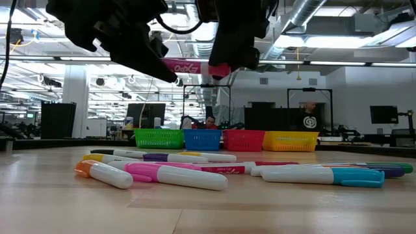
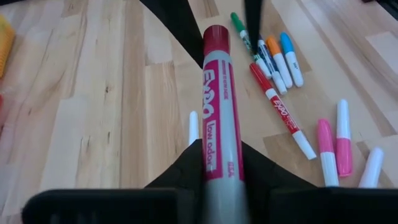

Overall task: Pick & Place Markers
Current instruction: Put the large pink marker pen into the green bin

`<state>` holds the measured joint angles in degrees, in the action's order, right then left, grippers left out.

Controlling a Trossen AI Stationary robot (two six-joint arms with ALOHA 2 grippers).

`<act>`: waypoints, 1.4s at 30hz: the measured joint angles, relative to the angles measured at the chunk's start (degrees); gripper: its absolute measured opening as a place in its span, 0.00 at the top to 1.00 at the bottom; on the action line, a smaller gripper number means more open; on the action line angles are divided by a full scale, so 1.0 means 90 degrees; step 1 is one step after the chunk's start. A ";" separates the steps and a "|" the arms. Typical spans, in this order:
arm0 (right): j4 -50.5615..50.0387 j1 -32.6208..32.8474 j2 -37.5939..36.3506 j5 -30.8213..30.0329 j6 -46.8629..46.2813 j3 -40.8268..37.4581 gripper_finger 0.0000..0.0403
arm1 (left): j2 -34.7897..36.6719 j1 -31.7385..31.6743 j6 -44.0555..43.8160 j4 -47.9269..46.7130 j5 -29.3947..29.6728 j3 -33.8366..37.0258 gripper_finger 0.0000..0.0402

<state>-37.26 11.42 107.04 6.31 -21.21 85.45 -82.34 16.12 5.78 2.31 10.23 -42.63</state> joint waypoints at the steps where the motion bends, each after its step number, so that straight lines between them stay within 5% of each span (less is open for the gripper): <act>1: -0.0002 0.0000 0.0000 -0.0003 0.0022 0.0000 0.62 | 0.0024 -0.0035 0.0003 -0.0027 -0.0012 0.0000 0.85; 7: -0.0484 -0.0051 -0.0134 0.0133 0.0208 0.0012 0.42 | 0.0476 -0.0421 0.0470 -0.0360 0.0057 0.0000 0.85; 12: -0.0650 -0.0019 -0.0664 0.0083 0.0490 0.0002 0.37 | 0.1292 -0.1186 0.0984 -0.1409 0.0121 0.0000 0.85; 23: -0.0638 -0.0532 -0.1540 -0.2552 0.0528 0.0007 0.37 | 0.2659 -0.4387 0.2916 -0.2385 -0.0034 -0.0002 0.85; 32: -0.0621 -0.1863 -0.1557 -0.2576 0.1162 -0.0148 0.37 | 0.1378 -0.6779 0.4303 -0.1467 -0.1532 -0.0007 0.84; 35: -0.0562 -0.2254 -0.1557 -0.2560 0.1396 -0.0148 0.37 | 0.0728 -0.6952 0.4338 -0.0799 -0.1997 -0.0007 0.84; 42: -0.0425 -0.2811 -0.1557 -0.2527 0.1915 -0.0148 0.37 | -0.0482 -0.7101 0.4828 0.0249 -0.1937 -0.0007 0.83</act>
<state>-41.08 -13.87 93.03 -16.44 -3.97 84.12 -86.68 -47.79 49.23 4.56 -7.20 -42.70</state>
